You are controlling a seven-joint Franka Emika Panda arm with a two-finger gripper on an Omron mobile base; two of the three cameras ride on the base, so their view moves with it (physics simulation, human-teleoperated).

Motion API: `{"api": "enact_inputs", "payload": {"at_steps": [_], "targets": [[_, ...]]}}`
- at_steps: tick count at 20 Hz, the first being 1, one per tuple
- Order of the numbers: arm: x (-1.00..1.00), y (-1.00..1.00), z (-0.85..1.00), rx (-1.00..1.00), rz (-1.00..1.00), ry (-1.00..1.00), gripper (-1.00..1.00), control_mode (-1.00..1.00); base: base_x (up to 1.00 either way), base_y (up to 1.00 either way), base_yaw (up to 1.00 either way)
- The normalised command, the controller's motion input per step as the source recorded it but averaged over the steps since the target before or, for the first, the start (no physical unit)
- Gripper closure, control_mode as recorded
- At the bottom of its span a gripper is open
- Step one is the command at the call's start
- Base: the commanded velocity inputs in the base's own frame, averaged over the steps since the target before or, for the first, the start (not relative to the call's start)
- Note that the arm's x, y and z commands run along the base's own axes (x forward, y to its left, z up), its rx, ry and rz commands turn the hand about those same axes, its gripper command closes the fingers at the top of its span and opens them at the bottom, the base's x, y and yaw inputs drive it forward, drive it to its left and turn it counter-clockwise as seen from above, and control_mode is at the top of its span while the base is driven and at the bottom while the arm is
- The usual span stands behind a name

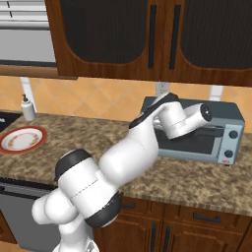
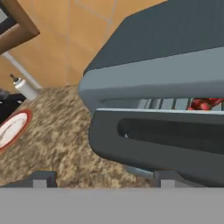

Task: Pick up the kebab skewer and baguette bread, and place them inside the toaster oven. Close the toaster oven door and start by setting the timer.

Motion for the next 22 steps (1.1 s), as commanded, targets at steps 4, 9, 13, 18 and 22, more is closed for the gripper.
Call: {"api": "enact_inputs", "payload": {"at_steps": [4, 9, 13, 18, 22], "targets": [[0.48, 0.60, -0.92, -0.04, -0.11, -0.12, -1.00, -1.00, 0.00, 0.00, 0.00], [0.57, 0.36, -0.71, -0.03, -0.10, -0.05, -1.00, -1.00, 0.00, 0.00, 0.00], [-0.03, -0.01, 0.01, 0.00, -0.08, -0.02, -1.00, -1.00, 0.00, 0.00, 0.00], [-0.83, -0.38, 0.03, 0.00, -0.04, 0.00, -1.00, -1.00, 0.00, 0.00, 0.00], [-0.74, -0.61, 0.12, 0.03, -0.11, 0.01, -1.00, -1.00, 0.00, 0.00, 0.00]]}}
